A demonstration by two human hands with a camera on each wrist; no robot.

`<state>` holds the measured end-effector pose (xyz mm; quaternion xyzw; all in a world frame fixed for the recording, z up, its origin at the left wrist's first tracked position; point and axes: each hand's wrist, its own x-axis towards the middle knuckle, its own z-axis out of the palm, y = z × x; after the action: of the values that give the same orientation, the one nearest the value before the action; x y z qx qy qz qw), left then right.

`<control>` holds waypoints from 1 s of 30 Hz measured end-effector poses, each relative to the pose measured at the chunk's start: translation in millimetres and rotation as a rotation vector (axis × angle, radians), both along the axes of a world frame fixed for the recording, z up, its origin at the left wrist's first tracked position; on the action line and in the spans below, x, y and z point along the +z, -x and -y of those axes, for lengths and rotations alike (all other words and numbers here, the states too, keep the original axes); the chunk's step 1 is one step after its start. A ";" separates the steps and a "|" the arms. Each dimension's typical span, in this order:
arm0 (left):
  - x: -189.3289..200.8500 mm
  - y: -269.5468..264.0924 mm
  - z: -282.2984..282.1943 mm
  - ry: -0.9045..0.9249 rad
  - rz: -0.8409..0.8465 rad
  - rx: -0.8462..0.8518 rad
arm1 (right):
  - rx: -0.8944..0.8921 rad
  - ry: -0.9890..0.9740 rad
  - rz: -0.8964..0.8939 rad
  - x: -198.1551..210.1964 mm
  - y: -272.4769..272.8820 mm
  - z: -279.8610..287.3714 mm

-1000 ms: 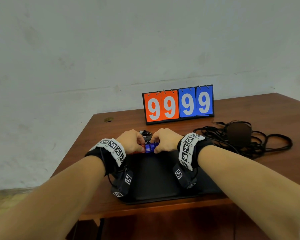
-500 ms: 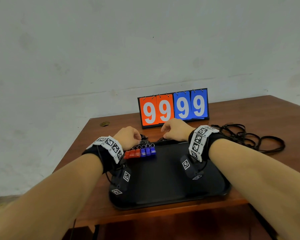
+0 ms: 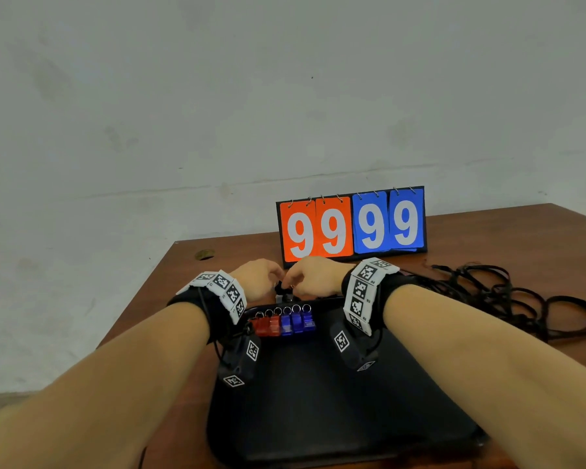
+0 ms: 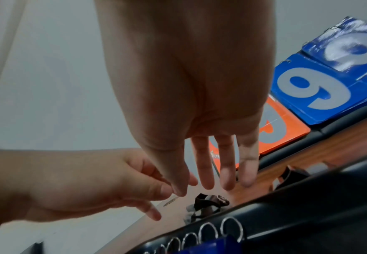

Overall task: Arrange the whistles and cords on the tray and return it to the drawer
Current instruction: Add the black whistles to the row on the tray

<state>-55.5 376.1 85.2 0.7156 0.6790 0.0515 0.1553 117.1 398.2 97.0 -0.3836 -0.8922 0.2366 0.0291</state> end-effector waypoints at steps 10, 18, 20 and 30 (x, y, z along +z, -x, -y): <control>-13.1 1.0 -9.1 0.120 -0.021 -0.103 | 0.075 0.035 0.099 -15.3 13.8 -10.0; -15.8 7.8 -4.4 0.049 -0.006 -0.043 | 0.053 0.080 0.107 -18.0 14.6 -10.3; -16.3 11.1 -1.7 -0.014 0.011 -0.011 | 0.055 0.064 0.118 -17.8 14.7 -9.5; -5.8 31.9 24.5 -0.236 0.131 0.176 | -0.104 -0.051 -0.141 -12.9 8.0 -5.3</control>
<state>-87.4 351.7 79.4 0.6617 0.7168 0.1910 0.1089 109.1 403.5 84.1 -0.4111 -0.8725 0.2384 0.1139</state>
